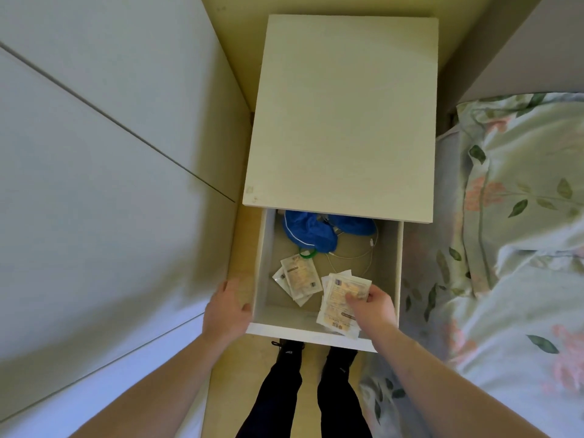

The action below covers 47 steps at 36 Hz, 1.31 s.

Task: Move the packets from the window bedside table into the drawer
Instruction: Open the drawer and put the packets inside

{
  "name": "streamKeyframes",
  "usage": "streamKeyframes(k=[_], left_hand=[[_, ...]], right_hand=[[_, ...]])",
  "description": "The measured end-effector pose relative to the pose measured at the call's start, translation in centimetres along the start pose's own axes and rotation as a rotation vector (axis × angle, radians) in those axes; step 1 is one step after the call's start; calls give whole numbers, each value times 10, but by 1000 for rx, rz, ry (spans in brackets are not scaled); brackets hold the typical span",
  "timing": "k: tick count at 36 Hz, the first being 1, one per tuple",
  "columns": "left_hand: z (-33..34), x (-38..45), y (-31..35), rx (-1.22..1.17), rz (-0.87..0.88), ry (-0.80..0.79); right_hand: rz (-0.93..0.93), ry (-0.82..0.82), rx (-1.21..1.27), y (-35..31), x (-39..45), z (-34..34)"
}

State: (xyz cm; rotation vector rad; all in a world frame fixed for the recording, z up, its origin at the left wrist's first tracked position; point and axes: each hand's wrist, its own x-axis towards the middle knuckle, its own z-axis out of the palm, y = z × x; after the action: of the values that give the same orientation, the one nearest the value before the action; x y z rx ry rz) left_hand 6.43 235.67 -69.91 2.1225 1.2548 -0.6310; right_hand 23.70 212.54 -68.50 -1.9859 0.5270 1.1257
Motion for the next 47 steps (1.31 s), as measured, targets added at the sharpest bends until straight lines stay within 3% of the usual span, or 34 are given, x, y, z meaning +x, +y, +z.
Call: streamKeyframes(k=[6,31,39,47], left_hand=[[16,-12,-11,-89,3,-120],[28,13,-28,-201,-32,-99],[31,13,-30,-202,-21,-79],[26,21,-29,-195,0,-143]], right_hand=[[-28,-30,35,-11,3,42],[-101,-111,-338,-14,91,97],[-162,37,-407,-5,107,103],[-182,-127,-527,-4,113,118]])
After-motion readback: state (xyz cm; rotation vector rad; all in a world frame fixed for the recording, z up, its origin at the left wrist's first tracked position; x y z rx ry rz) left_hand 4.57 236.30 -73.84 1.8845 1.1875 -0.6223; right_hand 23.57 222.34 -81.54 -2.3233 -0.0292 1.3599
